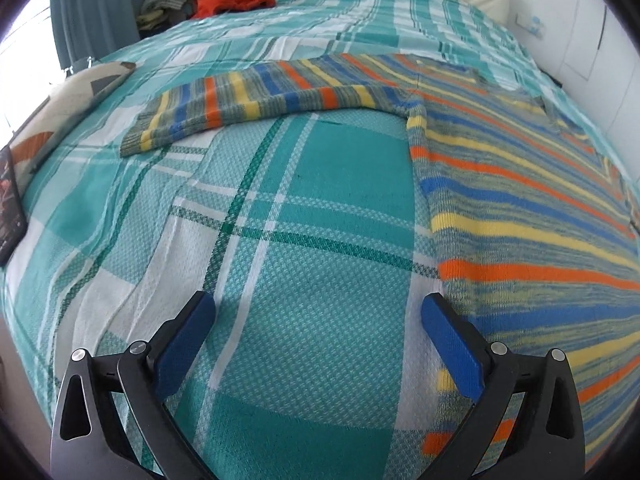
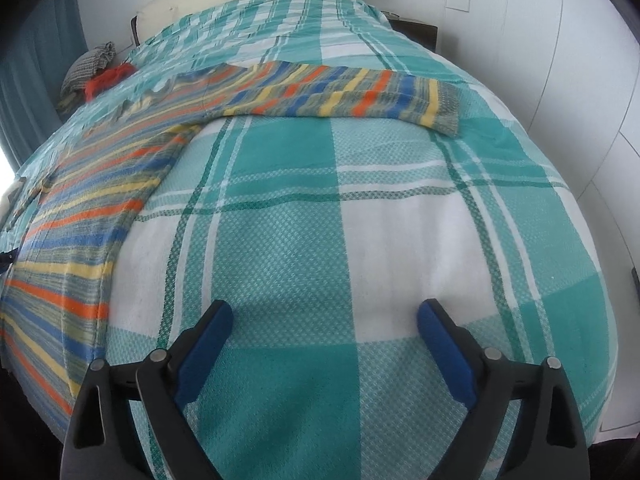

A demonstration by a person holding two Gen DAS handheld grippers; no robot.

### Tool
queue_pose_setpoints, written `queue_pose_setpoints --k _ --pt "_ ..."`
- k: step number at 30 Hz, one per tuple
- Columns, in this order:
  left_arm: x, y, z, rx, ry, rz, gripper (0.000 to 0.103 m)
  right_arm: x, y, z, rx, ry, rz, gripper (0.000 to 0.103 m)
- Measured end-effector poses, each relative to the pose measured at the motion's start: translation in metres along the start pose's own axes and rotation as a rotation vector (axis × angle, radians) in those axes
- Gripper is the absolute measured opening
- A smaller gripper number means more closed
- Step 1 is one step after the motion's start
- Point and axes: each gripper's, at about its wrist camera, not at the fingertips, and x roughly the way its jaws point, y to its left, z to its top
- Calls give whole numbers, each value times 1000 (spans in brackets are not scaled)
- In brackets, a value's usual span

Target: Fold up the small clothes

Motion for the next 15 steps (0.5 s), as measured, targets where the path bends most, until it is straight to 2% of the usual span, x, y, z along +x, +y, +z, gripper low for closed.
queue_pose_setpoints --k 4,15 --pt "2 0 0 3 12 2 103 4 8 -3 -44 -5 -20 102" --pt "6 -3 1 27 37 13 102 6 10 -5 -58 -10 -35 103"
